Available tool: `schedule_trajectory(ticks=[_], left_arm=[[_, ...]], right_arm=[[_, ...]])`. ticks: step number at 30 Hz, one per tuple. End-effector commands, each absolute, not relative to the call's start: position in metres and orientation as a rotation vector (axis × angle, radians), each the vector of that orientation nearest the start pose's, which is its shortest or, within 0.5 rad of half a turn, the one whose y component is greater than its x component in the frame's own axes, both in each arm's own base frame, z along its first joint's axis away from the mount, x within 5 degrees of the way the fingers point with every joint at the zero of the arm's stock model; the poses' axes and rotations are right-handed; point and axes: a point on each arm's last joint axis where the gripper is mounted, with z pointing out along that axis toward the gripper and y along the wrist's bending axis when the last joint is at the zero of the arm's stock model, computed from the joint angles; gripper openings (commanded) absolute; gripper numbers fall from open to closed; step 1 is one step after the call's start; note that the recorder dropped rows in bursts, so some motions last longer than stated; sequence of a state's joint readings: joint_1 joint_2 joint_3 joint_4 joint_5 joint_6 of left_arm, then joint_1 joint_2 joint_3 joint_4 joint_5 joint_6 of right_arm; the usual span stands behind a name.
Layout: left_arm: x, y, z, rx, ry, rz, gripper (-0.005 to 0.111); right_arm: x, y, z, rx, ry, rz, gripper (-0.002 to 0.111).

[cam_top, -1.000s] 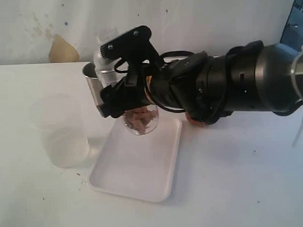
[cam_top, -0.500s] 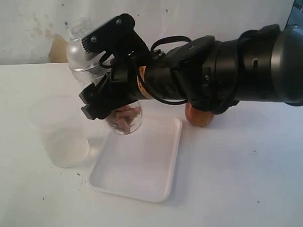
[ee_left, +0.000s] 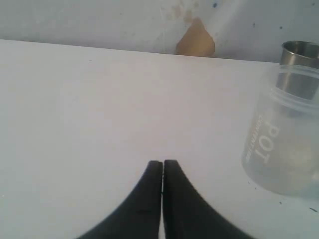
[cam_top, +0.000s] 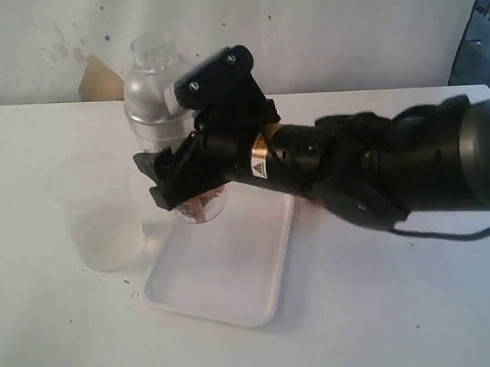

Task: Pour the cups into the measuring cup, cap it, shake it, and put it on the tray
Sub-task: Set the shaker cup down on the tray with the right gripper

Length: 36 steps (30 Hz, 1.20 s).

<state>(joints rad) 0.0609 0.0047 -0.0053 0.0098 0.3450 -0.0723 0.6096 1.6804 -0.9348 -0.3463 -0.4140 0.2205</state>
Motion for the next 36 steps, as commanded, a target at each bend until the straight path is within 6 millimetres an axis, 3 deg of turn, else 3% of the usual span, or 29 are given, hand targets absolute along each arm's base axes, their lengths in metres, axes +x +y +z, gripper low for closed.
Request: schedule_trajectory(ticks=[1,12,21,25,32,36], left_arm=[[0.054,0.003,0.183,-0.11,1.817,0.001,0.001],[0.054,0.003,0.183,-0.11,1.817,0.001,0.001],[0.054,0.003,0.183,-0.11,1.817,0.001,0.001],[0.054,0.003,0.183,-0.11,1.817,0.001,0.001],[0.054,0.003,0.183,-0.11,1.817,0.001,0.001],[0.054,0.003,0.183,-0.11,1.817,0.001,0.001]], right_arm=[[0.282,0.207,0.235,-0.636,1.528,0.474,0.0],[0.293,0.208,0.187,-0.653,1.692,0.443,0.0],[0.298,0.208,0.178,-0.539,1.718,0.5,0.003],[0.297,0.208,0.176,-0.544,1.735,0.495,0.023],[0.298,0.208,0.17,-0.555,1.753,0.486,0.085],[0.299,0.209,0.163,-0.561,1.775,0.482,0.093]])
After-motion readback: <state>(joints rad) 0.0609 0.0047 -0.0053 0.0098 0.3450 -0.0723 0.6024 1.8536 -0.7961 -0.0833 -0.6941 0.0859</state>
